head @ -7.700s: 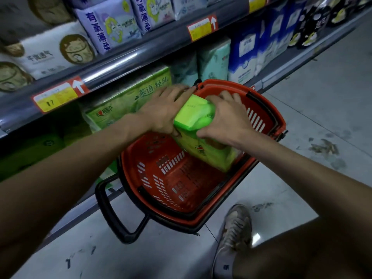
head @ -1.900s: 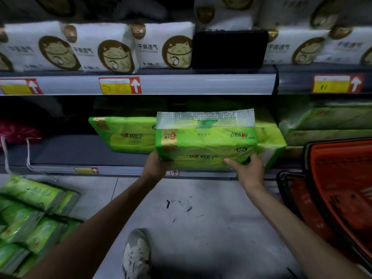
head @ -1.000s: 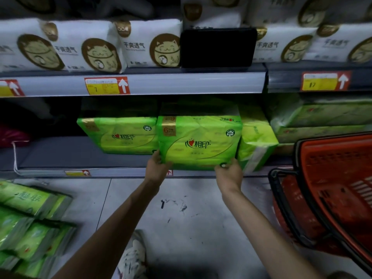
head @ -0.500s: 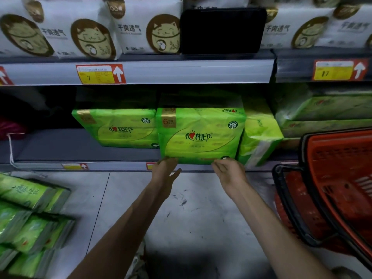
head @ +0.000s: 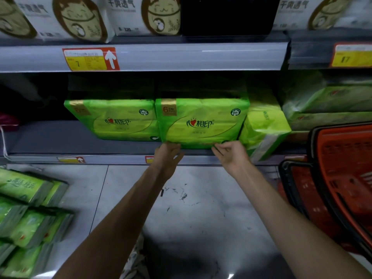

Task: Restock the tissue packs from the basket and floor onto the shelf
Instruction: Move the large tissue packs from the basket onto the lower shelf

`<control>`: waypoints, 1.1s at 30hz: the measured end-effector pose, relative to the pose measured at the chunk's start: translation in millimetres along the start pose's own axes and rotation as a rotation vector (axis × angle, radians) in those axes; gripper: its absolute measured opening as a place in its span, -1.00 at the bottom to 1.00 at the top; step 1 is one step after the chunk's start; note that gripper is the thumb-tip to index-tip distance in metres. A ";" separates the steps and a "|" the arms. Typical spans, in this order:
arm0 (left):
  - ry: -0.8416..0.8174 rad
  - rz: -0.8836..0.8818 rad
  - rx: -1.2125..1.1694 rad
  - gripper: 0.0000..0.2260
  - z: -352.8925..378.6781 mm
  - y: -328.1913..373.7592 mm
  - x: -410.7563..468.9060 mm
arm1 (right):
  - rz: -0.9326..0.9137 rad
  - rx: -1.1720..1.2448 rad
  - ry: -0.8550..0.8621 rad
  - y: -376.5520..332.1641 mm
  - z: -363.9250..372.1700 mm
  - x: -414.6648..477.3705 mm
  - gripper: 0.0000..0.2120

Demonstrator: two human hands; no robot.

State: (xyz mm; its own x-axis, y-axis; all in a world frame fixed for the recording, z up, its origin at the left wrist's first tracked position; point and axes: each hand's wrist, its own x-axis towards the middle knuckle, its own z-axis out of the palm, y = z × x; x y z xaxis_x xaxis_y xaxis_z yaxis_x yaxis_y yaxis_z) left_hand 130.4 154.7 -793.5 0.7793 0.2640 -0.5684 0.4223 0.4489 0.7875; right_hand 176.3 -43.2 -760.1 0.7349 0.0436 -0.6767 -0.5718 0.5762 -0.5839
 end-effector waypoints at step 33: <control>0.260 0.787 1.691 -0.16 33.6 4.4 -39.5 | -0.986 -1.594 0.087 9.9 -0.2 -31.2 -0.01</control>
State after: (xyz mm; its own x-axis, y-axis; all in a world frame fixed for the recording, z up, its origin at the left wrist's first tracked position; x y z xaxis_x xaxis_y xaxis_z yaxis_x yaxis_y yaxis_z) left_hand 117.0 117.6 -759.6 0.9847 0.1418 0.1016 0.1278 -0.9828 0.1329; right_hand 147.6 -39.0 -744.8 0.9803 0.1474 0.1314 0.1942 -0.8393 -0.5078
